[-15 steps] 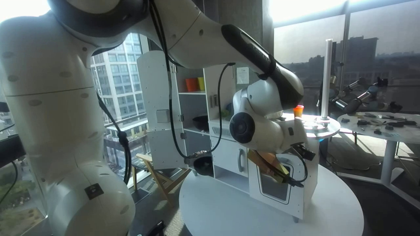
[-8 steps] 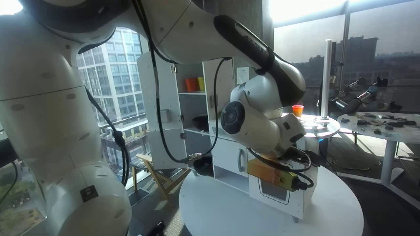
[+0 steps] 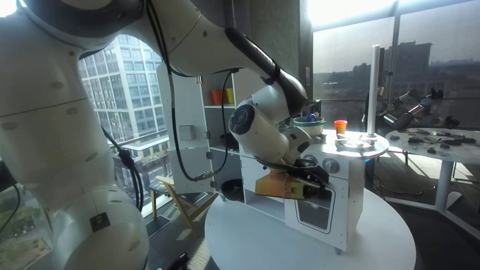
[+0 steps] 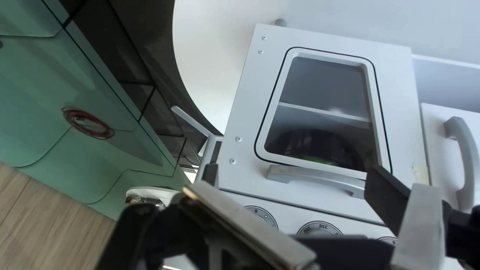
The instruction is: Turn the first right switch to the right
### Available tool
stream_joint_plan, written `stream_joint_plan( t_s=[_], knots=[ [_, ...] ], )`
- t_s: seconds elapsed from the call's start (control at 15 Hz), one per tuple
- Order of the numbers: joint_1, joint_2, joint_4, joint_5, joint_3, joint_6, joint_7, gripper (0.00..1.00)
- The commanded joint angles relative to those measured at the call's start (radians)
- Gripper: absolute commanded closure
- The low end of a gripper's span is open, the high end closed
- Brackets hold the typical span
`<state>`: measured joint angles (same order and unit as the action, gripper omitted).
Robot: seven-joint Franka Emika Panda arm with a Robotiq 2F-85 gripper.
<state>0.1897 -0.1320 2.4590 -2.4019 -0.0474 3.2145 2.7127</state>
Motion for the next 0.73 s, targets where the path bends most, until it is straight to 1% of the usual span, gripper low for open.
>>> stream_joint_plan(
  t_s=[0.0, 0.07, 0.2, 0.33, 0.67],
  knots=[
    [0.020, -0.102, 0.045, -0.018, 0.089, 0.096, 0.045, 0.00],
    [0.014, -0.118, 0.053, -0.015, 0.105, 0.111, 0.033, 0.00],
    [0.024, -0.165, 0.068, -0.004, 0.147, 0.125, 0.021, 0.00],
    [0.030, -0.220, 0.092, 0.002, 0.177, 0.095, 0.020, 0.00],
    [0.024, -0.298, 0.112, -0.008, 0.222, 0.096, 0.004, 0.00]
  ],
)
